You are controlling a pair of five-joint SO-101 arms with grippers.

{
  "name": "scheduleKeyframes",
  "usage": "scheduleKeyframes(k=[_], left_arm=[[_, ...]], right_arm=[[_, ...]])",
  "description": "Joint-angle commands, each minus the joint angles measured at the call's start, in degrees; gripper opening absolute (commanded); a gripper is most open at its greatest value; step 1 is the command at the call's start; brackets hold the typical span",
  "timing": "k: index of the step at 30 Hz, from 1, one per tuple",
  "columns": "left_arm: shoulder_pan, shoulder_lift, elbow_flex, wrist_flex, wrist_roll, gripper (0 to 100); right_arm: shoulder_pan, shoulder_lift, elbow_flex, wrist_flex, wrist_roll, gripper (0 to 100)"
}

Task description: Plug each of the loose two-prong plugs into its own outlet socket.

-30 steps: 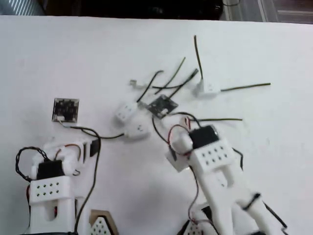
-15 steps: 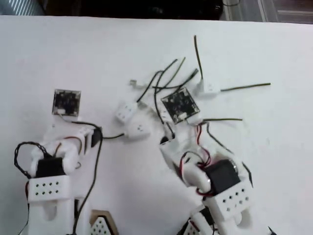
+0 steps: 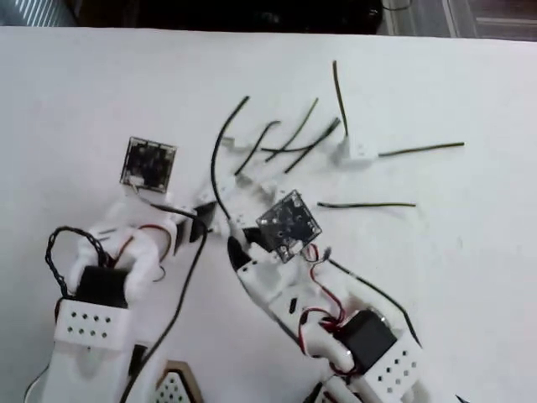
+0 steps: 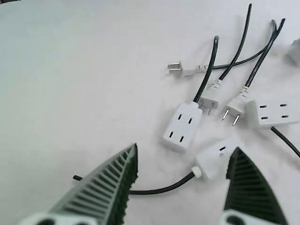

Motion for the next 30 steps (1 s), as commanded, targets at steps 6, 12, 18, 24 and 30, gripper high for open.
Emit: scheduleKeyframes(k=[6,12,18,24,30], left_arm=[[4.97,-1.27,-5.36,1.49,0.53,31],[7.69,-1.27,-11.25,9.49,0.44,31],[11.65,-1.71,-13.36,14.42,0.09,31],[14.37,-12.53,-10.29,14.77,0.09,31],[14.02,-17.98,-4.48,14.77,-2.20,31]], right_arm=[[-0.22,-0.92,-0.09,-1.45,0.18,1.7],[-0.13,-0.92,2.02,-1.71,0.18,1.7],[-0.04,-0.92,2.02,-1.80,0.18,1.7],[0.04,-0.92,2.02,-1.80,0.09,1.7],[2.15,-0.92,1.76,-1.71,0.18,1.7]])
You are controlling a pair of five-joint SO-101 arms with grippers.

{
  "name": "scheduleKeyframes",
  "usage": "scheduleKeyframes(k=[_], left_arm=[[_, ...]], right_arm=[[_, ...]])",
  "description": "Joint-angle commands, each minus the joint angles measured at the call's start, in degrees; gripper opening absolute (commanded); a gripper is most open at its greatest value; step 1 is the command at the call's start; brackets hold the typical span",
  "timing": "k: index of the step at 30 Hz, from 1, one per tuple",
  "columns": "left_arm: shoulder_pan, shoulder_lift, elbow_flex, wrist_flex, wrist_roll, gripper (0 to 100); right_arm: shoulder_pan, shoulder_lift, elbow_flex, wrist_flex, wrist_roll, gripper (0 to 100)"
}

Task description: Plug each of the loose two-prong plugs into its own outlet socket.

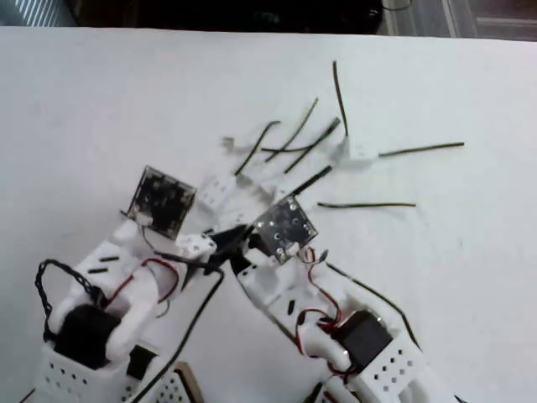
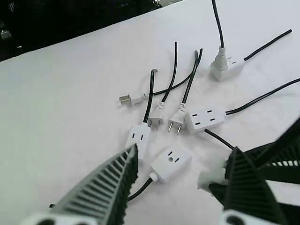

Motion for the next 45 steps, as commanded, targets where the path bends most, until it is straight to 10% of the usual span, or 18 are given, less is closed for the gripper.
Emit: scheduleKeyframes(k=[1,13,39,45], left_arm=[[0.75,-1.27,1.85,0.00,-2.64,31],[-11.30,5.32,0.88,-1.67,-9.76,31],[-13.32,98.77,-53.98,-3.96,-23.21,34],[-13.23,106.51,-60.48,-2.02,-23.21,21]], right_arm=[[1.80,-0.66,-0.70,-1.54,0.18,1.7],[15.87,-0.66,-0.44,-1.36,-0.35,1.6],[28.70,-0.66,12.40,-17.10,-0.35,1.7],[30.37,-1.01,12.40,-17.27,-0.35,1.7]])
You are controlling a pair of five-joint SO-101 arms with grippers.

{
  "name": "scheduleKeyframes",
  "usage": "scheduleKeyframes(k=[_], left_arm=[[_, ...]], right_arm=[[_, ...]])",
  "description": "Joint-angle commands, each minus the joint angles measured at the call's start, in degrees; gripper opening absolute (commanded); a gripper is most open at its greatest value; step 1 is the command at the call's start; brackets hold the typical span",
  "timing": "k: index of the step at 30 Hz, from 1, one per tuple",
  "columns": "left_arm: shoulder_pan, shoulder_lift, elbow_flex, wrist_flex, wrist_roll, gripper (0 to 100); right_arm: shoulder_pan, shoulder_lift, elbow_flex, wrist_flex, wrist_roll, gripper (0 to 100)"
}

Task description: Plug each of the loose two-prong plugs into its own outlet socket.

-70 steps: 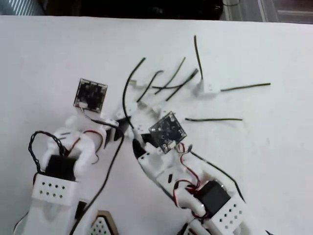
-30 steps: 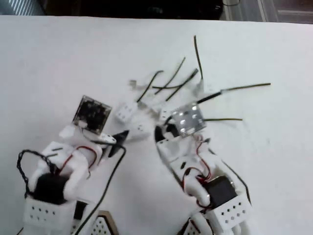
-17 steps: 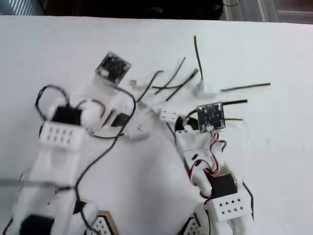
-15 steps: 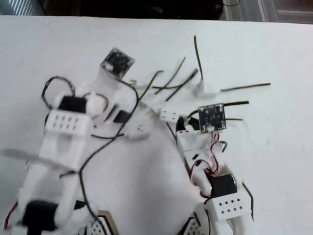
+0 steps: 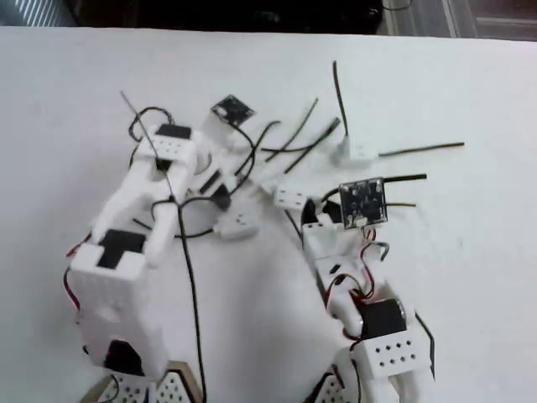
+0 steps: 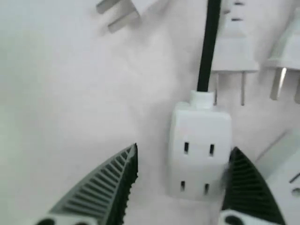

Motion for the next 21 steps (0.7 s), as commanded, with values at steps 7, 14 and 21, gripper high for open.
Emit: scheduleKeyframes(k=[7,14,21], left_arm=[[-0.04,-0.75,-7.91,5.89,-0.09,2],[2.86,-15.87,-7.12,15.82,0.09,2],[14.37,-35.74,8.09,18.02,3.08,2]], right_arm=[[8.31,-1.19,-0.35,-3.65,-2.64,1.7],[14.02,-1.10,-0.62,-6.02,-6.42,1.7],[18.59,-1.19,-0.62,-8.22,-6.51,1.7]])
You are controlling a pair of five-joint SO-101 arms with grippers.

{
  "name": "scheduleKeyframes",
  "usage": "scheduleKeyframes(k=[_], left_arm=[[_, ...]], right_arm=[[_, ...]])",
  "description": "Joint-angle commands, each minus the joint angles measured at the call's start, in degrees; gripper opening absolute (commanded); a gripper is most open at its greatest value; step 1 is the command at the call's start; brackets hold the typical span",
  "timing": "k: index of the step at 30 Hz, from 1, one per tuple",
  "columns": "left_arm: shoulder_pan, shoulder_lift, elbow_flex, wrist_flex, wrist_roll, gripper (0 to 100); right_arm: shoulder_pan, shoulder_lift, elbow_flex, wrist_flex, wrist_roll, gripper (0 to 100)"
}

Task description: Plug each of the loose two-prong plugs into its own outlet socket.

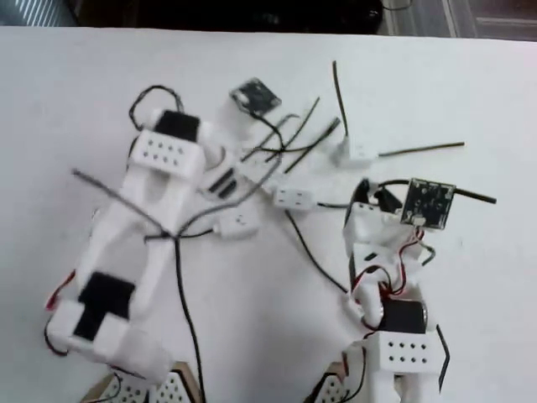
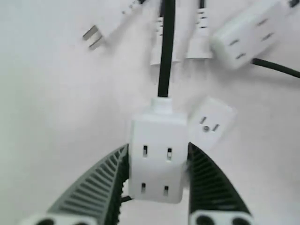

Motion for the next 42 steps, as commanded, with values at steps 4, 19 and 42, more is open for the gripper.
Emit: scheduleKeyframes(k=[4,19,42], left_arm=[[12.09,-17.19,19.16,-6.07,4.04,2],[18.15,-1.27,29.10,-22.15,10.90,27],[-19.03,-55.25,40.44,-5.19,14.86,31]], right_arm=[[3.03,-1.01,-0.62,-1.54,-0.35,1.7],[2.86,-1.01,-0.70,-1.54,-0.26,1.7],[-26.77,2.59,-9.67,18.42,6.07,1.7]])
